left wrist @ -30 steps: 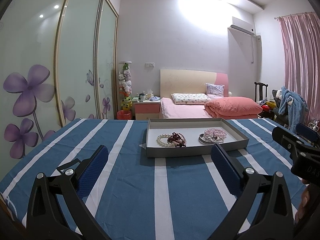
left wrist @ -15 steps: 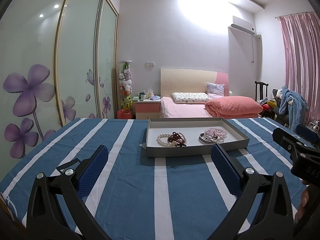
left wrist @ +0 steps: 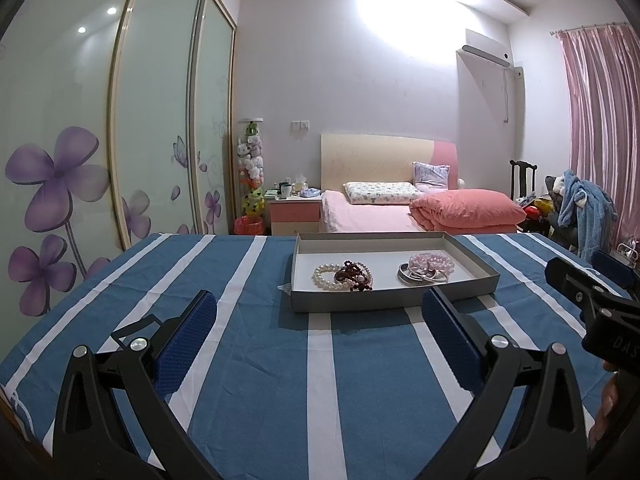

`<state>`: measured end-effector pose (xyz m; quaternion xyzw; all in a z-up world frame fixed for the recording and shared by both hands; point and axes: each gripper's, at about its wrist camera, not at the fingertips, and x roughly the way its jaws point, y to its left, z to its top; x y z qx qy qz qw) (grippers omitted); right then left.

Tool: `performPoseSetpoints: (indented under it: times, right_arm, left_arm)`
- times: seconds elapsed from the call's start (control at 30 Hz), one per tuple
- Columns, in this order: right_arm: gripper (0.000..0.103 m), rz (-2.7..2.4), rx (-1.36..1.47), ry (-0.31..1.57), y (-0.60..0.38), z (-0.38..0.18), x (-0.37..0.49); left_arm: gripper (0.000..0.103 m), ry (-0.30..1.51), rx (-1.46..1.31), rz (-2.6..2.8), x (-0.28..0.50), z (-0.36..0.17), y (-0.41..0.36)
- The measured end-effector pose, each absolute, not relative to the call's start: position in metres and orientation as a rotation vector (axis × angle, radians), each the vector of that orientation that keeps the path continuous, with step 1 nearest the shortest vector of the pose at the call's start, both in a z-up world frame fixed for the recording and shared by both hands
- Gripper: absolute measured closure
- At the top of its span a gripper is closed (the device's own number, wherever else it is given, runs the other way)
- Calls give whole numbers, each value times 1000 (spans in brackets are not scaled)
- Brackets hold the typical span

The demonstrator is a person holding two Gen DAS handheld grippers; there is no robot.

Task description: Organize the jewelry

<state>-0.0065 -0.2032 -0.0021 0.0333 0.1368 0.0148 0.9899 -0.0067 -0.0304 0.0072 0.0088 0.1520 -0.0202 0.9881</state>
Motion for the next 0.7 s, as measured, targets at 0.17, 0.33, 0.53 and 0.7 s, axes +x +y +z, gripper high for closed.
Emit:
performPoseSetpoints:
  times: [0.17, 0.33, 0.53, 0.7]
  right_arm:
    - [4, 30, 68, 276, -203, -3, -6]
    - [4, 30, 71, 279, -203, -6, -5]
    - [4, 30, 71, 280, -203, -6, -5]
    - [4, 29, 74, 283, -202, -10, -7]
  left_arm:
    - [2, 308, 20, -41, -7, 6, -32]
    - [2, 315, 16, -40, -7, 5, -32]
    - [2, 322, 10, -36, -7, 4, -31]
    - [2, 322, 12, -36, -6, 5, -31]
